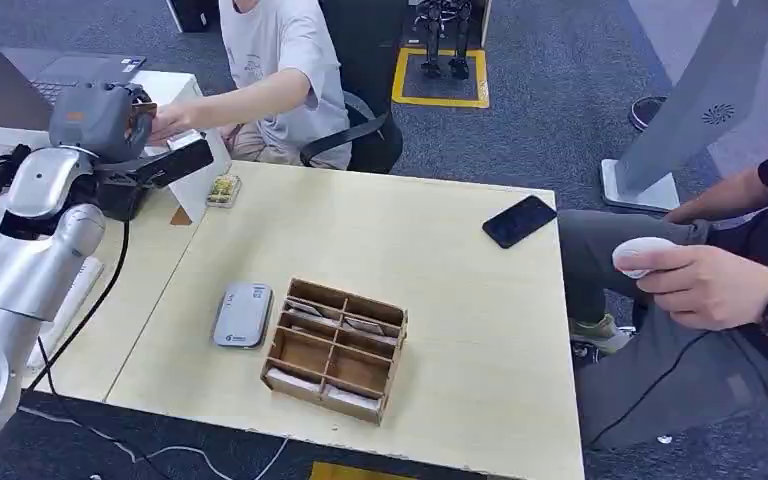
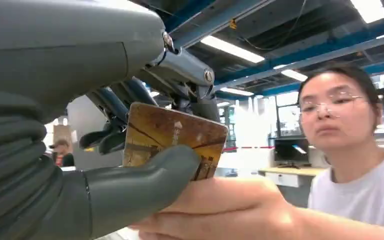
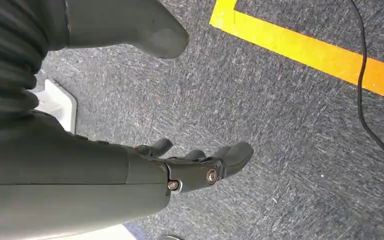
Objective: Pass the card to the sensor for recognition and then transmit it.
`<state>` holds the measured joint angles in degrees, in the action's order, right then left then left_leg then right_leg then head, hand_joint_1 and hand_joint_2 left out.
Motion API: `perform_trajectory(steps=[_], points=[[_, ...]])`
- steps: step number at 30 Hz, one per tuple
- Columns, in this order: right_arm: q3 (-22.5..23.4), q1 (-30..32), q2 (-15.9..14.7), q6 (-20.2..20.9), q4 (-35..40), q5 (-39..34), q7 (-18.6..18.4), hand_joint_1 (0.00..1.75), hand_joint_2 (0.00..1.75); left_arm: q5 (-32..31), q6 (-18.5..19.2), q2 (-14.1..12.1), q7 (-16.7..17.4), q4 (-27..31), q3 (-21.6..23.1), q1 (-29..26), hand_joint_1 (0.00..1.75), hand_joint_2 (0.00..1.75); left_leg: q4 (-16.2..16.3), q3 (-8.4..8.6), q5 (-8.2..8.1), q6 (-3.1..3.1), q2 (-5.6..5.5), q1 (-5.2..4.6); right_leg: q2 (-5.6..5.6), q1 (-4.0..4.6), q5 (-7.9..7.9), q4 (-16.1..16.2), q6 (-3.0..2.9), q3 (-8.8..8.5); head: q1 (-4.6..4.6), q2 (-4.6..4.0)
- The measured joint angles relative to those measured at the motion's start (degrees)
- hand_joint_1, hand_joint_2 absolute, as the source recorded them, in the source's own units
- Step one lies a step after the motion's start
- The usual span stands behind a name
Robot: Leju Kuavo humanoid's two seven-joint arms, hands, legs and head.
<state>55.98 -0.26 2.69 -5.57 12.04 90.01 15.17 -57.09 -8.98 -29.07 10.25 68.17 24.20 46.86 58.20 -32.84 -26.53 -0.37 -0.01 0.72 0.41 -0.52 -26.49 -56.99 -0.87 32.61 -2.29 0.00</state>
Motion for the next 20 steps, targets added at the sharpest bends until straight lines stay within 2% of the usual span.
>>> perform_trajectory(steps=[8,9,10,15,20], points=[[-0.13,0.0,0.0,-0.09,-0.2,0.0,0.0,0.0,1.75,-0.02,0.02,0.98,-0.02,-1.29,0.0,-0.34,1.75,1.75,0.0,-0.02,-0.01,0.0,0.03,0.0,0.07,0.0,0.0,0.0,0.0,0.05,0.0,0.0],[-0.13,0.0,0.0,-0.11,-0.2,0.0,0.02,0.0,1.75,0.0,0.02,1.09,-0.15,-1.29,0.0,-0.56,1.54,1.75,0.0,-0.02,-0.01,0.0,0.04,0.0,0.07,0.0,0.0,0.0,0.0,0.06,0.0,0.0],[-0.13,-0.01,0.0,-0.17,-0.22,0.0,0.11,0.0,1.75,0.13,0.07,1.22,-0.31,-1.29,0.0,-0.8,0.02,1.75,-0.01,-0.04,-0.01,0.0,0.04,0.0,0.08,0.0,0.0,0.0,0.0,0.07,-0.02,0.0],[-0.13,-0.04,0.0,-0.15,-0.26,-0.2,0.26,0.0,1.75,2.12,0.17,1.59,-1.73,-1.27,-0.07,-2.26,0.0,1.75,-0.01,-0.08,-0.01,0.0,0.03,0.0,0.06,0.0,0.0,-0.01,0.0,0.07,0.0,0.0],[-0.13,0.19,0.0,-0.13,-0.33,-0.72,0.26,0.0,1.75,4.74,-3.15,0.04,-3.43,0.0,-1.75,-6.64,0.0,1.75,-0.02,-0.06,-0.01,0.0,0.13,0.01,0.16,0.0,0.0,-0.01,0.0,0.11,0.0,0.0]])
